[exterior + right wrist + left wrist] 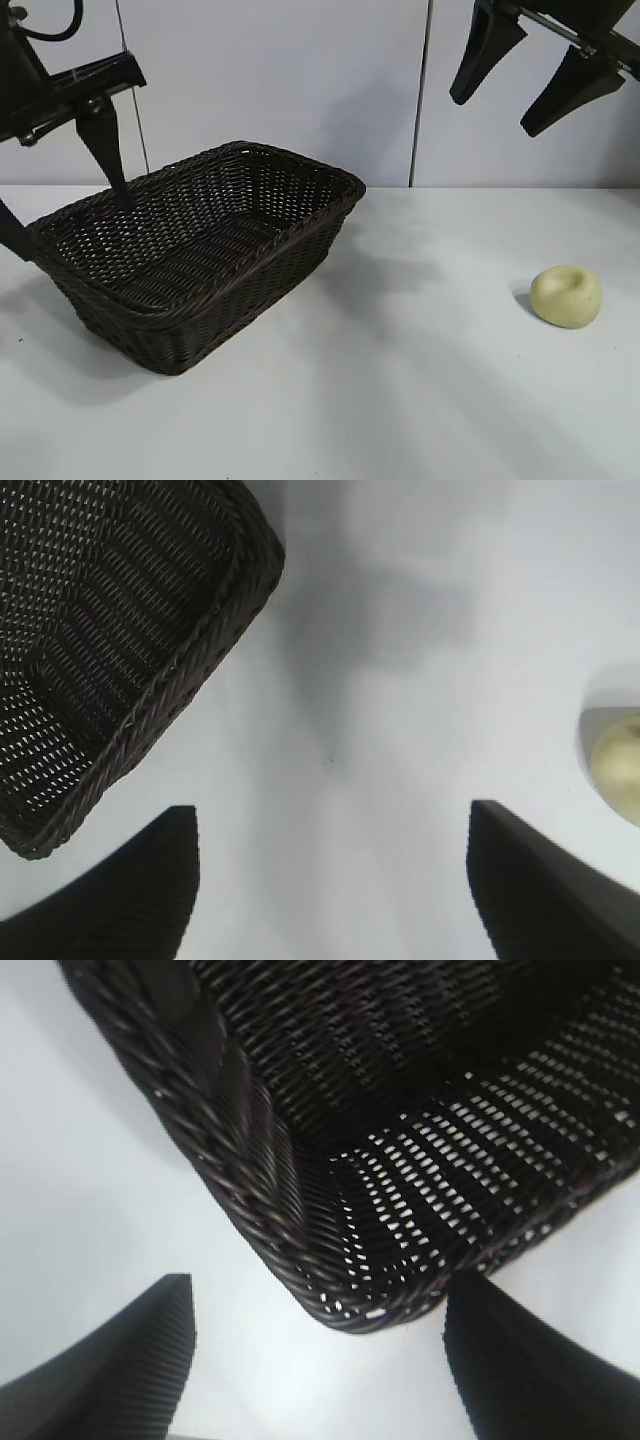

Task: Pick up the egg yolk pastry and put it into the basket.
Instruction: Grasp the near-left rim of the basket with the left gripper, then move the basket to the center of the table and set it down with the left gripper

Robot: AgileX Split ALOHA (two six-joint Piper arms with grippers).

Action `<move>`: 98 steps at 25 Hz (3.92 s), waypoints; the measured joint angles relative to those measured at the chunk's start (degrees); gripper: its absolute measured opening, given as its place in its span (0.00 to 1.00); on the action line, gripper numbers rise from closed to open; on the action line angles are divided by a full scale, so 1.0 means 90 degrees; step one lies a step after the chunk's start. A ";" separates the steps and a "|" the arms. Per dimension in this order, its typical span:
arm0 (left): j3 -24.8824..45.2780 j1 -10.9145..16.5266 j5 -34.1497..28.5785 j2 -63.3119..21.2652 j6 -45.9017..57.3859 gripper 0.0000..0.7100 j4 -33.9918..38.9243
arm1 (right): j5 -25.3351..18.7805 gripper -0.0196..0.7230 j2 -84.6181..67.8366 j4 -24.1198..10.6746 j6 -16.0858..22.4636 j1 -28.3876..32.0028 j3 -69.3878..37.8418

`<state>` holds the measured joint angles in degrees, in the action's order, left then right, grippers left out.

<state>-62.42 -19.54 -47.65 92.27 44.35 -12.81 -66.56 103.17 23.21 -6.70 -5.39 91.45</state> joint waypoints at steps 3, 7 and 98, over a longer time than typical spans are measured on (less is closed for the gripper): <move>0.0123 0.0000 0.0047 0.0000 0.0164 0.72 0.0080 | -0.0002 0.75 0.0000 0.0000 0.0000 0.0000 0.0000; 0.0148 0.0000 0.0183 0.0000 0.0438 0.72 0.0192 | -0.0010 0.75 0.0000 0.0000 0.0000 0.0000 0.0000; -0.1188 0.1029 -0.1131 0.1353 -0.4807 0.14 -0.1661 | -0.0017 0.75 0.0000 -0.0045 0.0000 0.0000 0.0000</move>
<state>-73.11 -10.28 -57.83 104.45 1.09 -27.76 -66.72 103.17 22.81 -6.70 -5.39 91.45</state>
